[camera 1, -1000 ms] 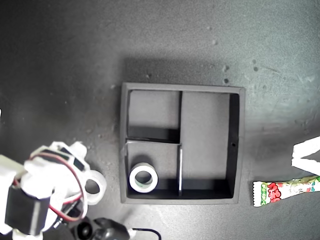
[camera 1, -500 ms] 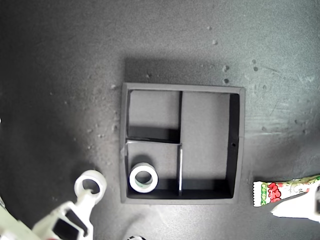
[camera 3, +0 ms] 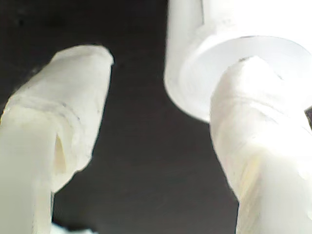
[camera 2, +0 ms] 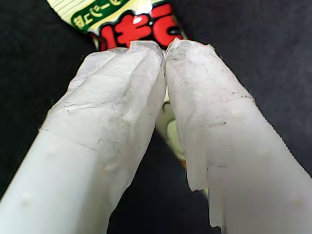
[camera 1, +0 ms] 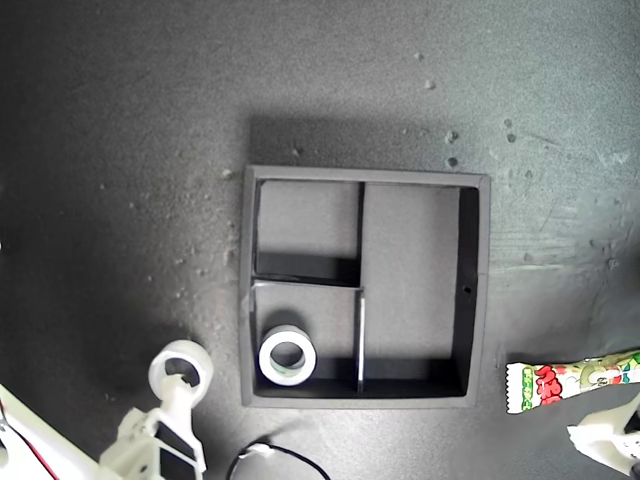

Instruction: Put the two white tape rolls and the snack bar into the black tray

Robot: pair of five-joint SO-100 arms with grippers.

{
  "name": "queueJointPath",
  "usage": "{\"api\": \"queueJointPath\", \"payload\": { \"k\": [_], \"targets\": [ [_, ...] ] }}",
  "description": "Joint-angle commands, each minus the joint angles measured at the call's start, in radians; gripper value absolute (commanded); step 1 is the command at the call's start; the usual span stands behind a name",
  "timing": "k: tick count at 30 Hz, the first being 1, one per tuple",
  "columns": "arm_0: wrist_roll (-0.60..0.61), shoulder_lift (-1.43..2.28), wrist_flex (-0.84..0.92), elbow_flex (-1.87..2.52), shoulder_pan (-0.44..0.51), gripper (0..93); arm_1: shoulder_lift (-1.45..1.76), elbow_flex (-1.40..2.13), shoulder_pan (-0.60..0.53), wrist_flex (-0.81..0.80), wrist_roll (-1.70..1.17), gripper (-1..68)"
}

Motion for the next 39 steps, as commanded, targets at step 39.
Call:
{"api": "queueJointPath", "payload": {
  "k": [39],
  "targets": [
    [0.551,0.489,0.025,0.008,-0.43,0.2,0.018,0.147,0.018,0.083,0.48,-0.4]
  ]
}}
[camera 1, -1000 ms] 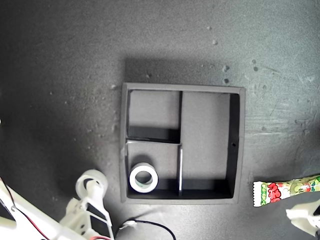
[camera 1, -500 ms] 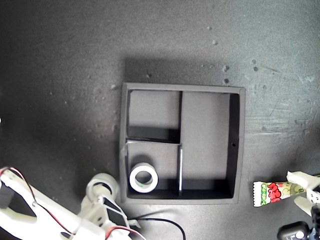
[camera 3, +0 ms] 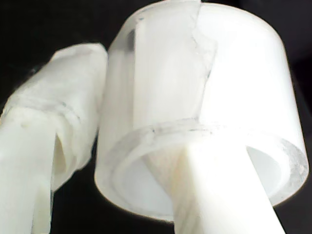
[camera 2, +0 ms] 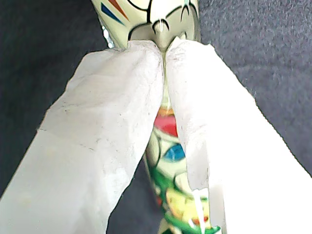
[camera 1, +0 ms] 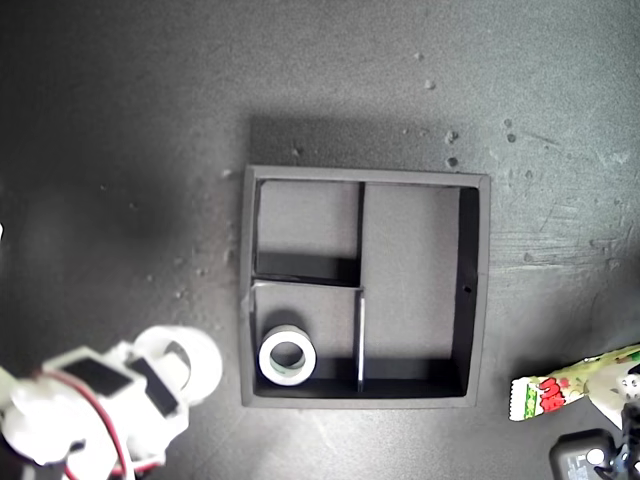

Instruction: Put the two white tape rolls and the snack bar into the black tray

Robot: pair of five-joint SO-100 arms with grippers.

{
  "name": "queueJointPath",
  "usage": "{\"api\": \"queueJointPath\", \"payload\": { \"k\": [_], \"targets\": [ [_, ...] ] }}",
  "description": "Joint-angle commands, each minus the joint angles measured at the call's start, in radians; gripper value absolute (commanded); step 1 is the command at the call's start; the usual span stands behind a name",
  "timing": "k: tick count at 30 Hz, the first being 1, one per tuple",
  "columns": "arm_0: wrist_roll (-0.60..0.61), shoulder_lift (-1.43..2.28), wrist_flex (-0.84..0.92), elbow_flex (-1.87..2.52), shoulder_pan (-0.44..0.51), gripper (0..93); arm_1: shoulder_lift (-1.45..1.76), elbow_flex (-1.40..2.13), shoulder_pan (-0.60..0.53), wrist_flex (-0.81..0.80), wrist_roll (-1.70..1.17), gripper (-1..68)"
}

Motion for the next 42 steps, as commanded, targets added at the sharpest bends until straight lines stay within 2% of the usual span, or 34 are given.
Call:
{"api": "queueJointPath", "payload": {
  "k": [1,6,12,15,17,23,30,31,33,34,36,42],
  "targets": [
    [0.137,-0.038,0.011,-0.127,-0.1,0.2,0.017,-0.149,0.029,0.123,0.084,-0.4],
    [0.216,-0.215,0.014,-0.308,-0.163,0.3,0.018,-0.311,0.066,0.261,0.16,-0.5],
    [0.236,-0.276,0.015,-0.347,-0.178,0.3,0.018,-0.302,0.058,0.255,0.198,0.6],
    [0.235,-0.265,0.015,-0.331,-0.169,0.5,0.018,-0.183,0.02,0.146,0.227,15.4],
    [0.233,-0.261,0.015,-0.322,-0.164,0.6,0.018,-0.101,-0.002,0.034,0.23,19.9],
    [0.252,-0.259,0.015,-0.348,-0.167,0.8,0.018,0.137,-0.032,-0.295,0.222,21.1],
    [0.272,-0.35,0.015,-0.433,-0.181,0.8,0.018,0.25,-0.08,-0.379,0.241,22.9],
    [0.272,-0.359,0.015,-0.434,-0.181,0.8,0.02,0.259,-0.089,-0.379,0.25,21.9],
    [0.272,-0.376,0.015,-0.443,-0.181,0.8,0.023,0.276,-0.101,-0.377,0.275,9.2],
    [0.272,-0.383,0.015,-0.451,-0.179,0.8,0.028,0.281,-0.104,-0.367,0.29,-0.3],
    [0.272,-0.397,0.017,-0.459,-0.176,0.8,0.044,0.259,-0.11,-0.291,0.325,-0.4],
    [0.267,-0.451,0.017,-0.474,-0.169,0.8,0.097,-0.031,-0.115,0.176,0.518,-0.5]
  ]
}}
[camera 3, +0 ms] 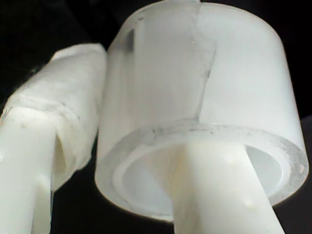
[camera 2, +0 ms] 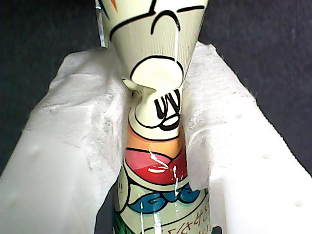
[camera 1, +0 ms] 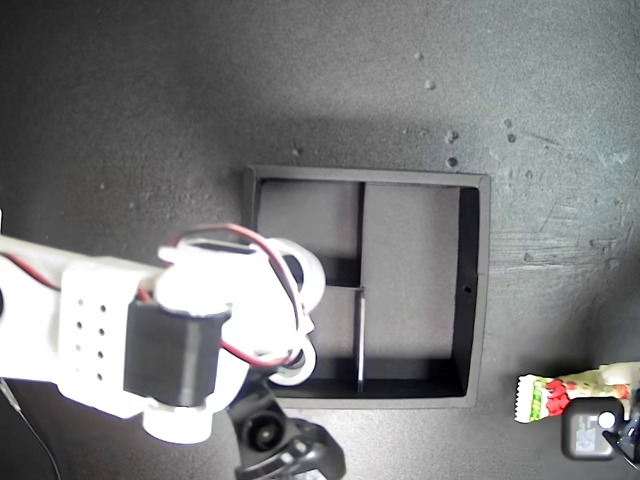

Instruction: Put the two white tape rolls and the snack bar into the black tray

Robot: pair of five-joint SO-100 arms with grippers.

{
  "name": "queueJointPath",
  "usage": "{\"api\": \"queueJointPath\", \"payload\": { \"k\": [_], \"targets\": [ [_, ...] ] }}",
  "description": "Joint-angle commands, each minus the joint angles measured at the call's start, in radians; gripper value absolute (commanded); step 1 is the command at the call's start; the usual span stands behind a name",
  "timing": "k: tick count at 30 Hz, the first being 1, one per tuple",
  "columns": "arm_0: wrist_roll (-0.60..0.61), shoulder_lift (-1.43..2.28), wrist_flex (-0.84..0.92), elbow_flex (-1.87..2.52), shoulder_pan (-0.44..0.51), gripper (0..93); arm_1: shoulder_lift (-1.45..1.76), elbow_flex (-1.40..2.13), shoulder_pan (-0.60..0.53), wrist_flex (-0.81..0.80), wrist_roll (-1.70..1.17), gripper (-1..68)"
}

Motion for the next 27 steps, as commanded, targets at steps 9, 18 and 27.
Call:
{"api": "queueJointPath", "payload": {
  "k": [9,18,27],
  "targets": [
    [0.058,-0.161,0.014,-0.227,-0.052,0.8,0.044,-0.284,0.109,0.275,0.126,-0.5],
    [0.106,-0.241,0.015,-0.232,-0.094,0.8,0.044,-0.262,0.186,0.23,0.176,-0.5],
    [0.14,-0.264,0.015,-0.239,-0.117,0.9,0.029,-0.347,0.305,0.235,-0.723,-0.5]
  ]
}}
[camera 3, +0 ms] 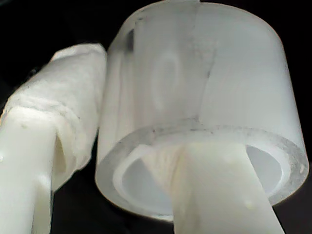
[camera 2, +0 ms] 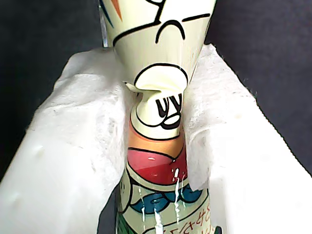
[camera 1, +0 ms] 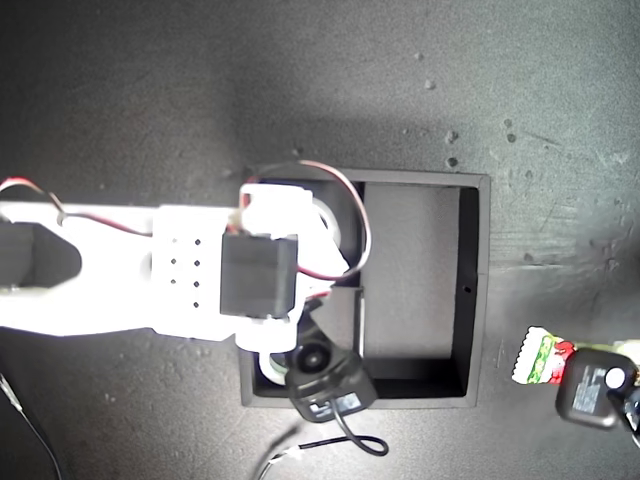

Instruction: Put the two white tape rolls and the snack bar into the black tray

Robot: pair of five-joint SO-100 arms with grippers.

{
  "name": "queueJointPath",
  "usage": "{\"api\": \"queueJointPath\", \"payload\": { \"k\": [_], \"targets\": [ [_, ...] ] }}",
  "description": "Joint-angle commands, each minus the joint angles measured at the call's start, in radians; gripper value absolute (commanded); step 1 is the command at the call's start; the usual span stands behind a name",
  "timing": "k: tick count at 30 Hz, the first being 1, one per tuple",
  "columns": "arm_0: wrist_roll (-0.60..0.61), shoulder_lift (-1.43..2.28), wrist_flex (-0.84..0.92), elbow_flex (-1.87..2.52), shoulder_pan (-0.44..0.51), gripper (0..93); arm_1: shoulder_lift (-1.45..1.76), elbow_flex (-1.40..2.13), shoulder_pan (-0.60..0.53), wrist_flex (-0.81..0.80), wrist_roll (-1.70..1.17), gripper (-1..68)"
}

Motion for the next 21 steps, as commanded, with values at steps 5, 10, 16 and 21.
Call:
{"api": "queueJointPath", "payload": {
  "k": [5,10,16,21],
  "targets": [
    [0.017,0.003,0.015,-0.043,-0.009,3.3,0.026,-0.169,0.114,0.031,-0.816,-0.5],
    [0.014,0.044,0.017,-0.012,-0.006,10.6,0.025,-0.314,0.25,0.087,-1.21,-0.5],
    [0.0,0.23,0.017,0.097,-0.035,10.6,-0.101,-0.5,0.36,0.008,-1.517,-0.5],
    [-0.11,0.584,0.017,0.307,-0.064,8.4,-0.328,-0.632,0.388,-0.098,-1.643,-0.5]
  ]
}}
